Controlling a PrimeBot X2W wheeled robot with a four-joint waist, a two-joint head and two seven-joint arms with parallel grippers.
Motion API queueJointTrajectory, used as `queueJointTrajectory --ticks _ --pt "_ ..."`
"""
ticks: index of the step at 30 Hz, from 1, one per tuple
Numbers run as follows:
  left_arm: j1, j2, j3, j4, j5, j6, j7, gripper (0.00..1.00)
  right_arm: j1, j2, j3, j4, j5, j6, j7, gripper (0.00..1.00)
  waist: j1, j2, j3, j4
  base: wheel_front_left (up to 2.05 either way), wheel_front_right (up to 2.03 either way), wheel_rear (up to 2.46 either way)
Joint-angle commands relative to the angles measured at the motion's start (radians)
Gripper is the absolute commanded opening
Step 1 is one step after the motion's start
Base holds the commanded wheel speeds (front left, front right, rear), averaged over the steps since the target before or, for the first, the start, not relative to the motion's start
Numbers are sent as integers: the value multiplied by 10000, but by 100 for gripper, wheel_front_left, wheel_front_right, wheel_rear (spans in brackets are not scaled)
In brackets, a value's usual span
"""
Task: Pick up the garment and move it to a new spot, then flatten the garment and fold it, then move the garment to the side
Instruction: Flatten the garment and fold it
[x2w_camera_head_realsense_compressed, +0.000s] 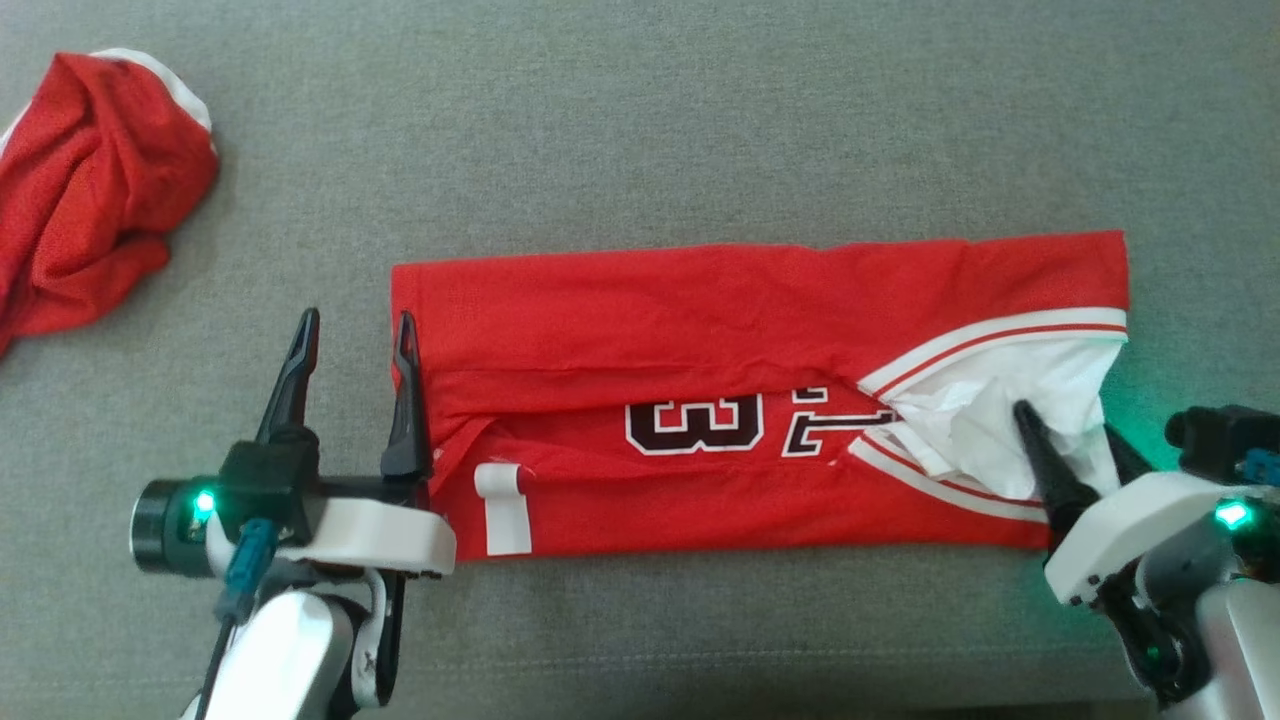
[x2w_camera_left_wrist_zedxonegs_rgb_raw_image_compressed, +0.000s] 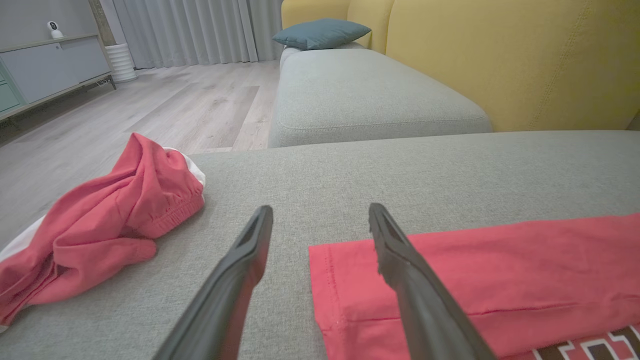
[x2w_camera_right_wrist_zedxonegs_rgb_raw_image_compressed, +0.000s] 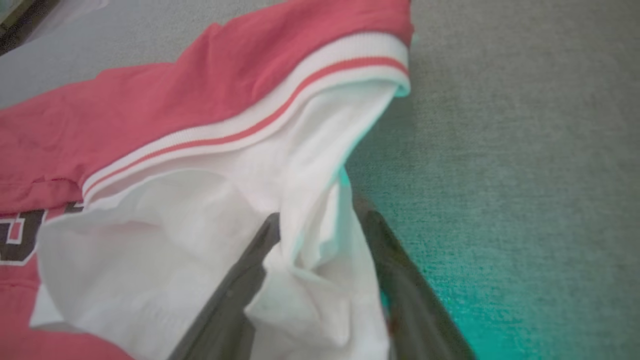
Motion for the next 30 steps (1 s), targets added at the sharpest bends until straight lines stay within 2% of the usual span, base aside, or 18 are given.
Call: queueJointTrajectory --ticks 1,5,9,19,22,25,30 --pt "-410 70 422 -229 40 -46 -116 100 -9 -141 272 -67 186 -7 199 0 0 0 -27 -2 0 0 0" --pt "-335 51 446 -167 -3 -59 -142 100 53 -341 118 -218 416 -7 77 0 0 0 -163 -41 0 0 0" --pt "-270 44 460 -156 -8 -48 -159 100 238 -584 -480 -453 482 -7 -50 0 0 0 -337 -137 0 0 0" --pt "-112 -40 389 -79 -134 -101 -177 100 589 -1683 -1948 -736 -25 -7 68 0 0 0 -830 -353 0 0 0" --pt "-42 -58 370 -53 -210 -126 -177 100 383 -1829 -1589 -1532 -372 -7 295 0 0 0 -999 -429 0 0 0" --pt "29 -64 326 -26 -236 -120 -160 100 99 -1884 -803 -2660 -686 -7 646 0 0 0 -1160 -473 0 0 0" --pt "43 -80 261 -43 -260 -120 -142 100 -547 -1483 1212 -4055 -810 -7 1376 0 0 0 -1256 -459 0 0 0"
